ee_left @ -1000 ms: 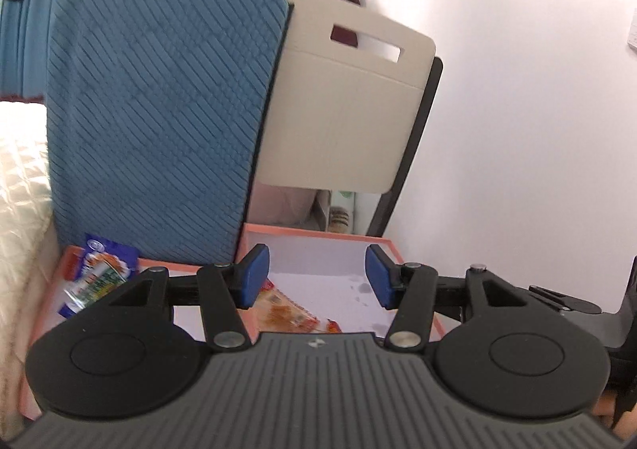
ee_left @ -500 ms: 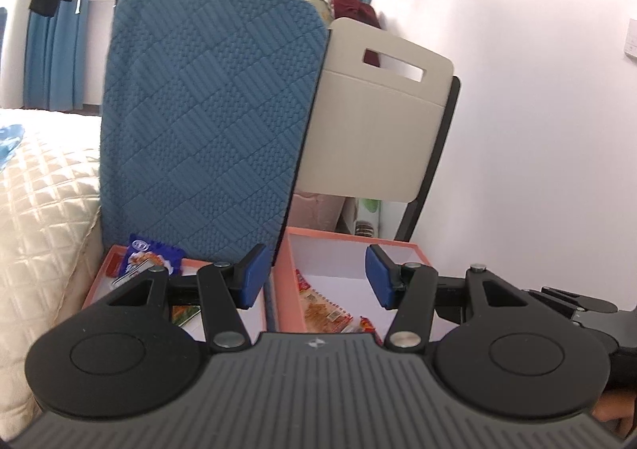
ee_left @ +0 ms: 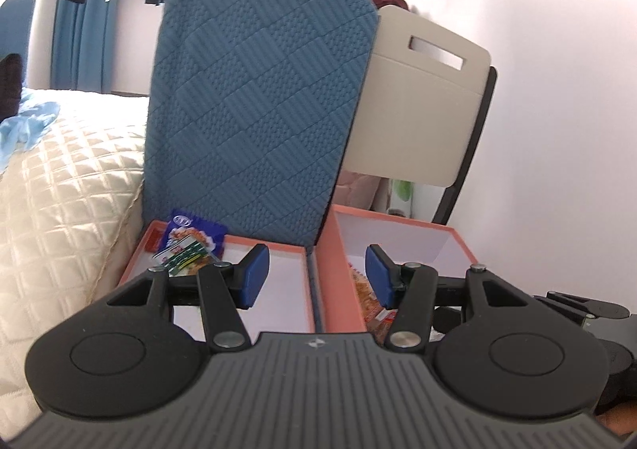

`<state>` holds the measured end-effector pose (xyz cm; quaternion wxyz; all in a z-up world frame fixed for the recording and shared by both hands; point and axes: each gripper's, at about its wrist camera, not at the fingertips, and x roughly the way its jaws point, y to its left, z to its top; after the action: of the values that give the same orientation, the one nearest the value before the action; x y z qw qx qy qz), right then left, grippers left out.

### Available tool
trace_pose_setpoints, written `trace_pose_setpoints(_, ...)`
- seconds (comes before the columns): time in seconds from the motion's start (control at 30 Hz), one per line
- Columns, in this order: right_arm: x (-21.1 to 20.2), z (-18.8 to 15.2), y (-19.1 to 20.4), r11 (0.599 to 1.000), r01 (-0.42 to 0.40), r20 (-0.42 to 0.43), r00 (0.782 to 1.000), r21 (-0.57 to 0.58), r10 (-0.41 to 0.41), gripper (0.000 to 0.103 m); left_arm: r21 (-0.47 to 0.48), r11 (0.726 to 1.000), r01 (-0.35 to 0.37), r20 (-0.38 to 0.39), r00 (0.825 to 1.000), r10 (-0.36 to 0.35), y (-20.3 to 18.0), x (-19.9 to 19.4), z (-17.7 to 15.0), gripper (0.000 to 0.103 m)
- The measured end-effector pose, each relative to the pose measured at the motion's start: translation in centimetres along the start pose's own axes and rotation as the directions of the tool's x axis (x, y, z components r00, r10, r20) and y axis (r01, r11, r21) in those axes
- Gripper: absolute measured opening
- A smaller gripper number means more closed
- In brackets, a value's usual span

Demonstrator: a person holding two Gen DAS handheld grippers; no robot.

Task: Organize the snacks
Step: 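Move both open tools back over the tray lid toward the remaining packets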

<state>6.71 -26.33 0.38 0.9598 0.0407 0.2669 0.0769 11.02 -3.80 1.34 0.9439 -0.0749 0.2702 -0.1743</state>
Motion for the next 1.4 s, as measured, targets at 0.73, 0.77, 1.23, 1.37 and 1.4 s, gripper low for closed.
trace_pose_setpoints(0.73,3.7,-3.4,6.4,0.996,-0.083,-0.123,0.989,-0.027,0.079,0.061,-0.097,0.991,-0.09,-0.09,0.993,0.081,7.6,-1.3,-5.0,0.059)
trace_pose_setpoints(0.77,3.8,-3.7,6.5,0.996,-0.087,-0.133,0.988,-0.025,0.083,0.061,-0.1,0.991,-0.094,-0.1,0.992,0.084,7.9,-1.1,-5.3,0.059)
trace_pose_setpoints(1.23,6.4,-3.9,7.2,0.994,-0.095,-0.193,0.978,-0.046,0.084,0.061,-0.122,0.984,-0.127,-0.154,0.982,0.108,10.6,1.5,-6.2,0.059)
trace_pose_setpoints(1.37,7.5,-3.7,7.4,0.993,-0.103,-0.206,0.975,-0.054,0.09,0.061,-0.131,0.982,-0.137,-0.173,0.978,0.113,11.4,2.6,-6.3,0.059)
trace_pose_setpoints(1.4,7.8,-3.7,7.4,0.993,-0.104,-0.209,0.974,-0.053,0.091,0.061,-0.134,0.981,-0.138,-0.177,0.978,0.114,11.6,2.9,-6.3,0.059)
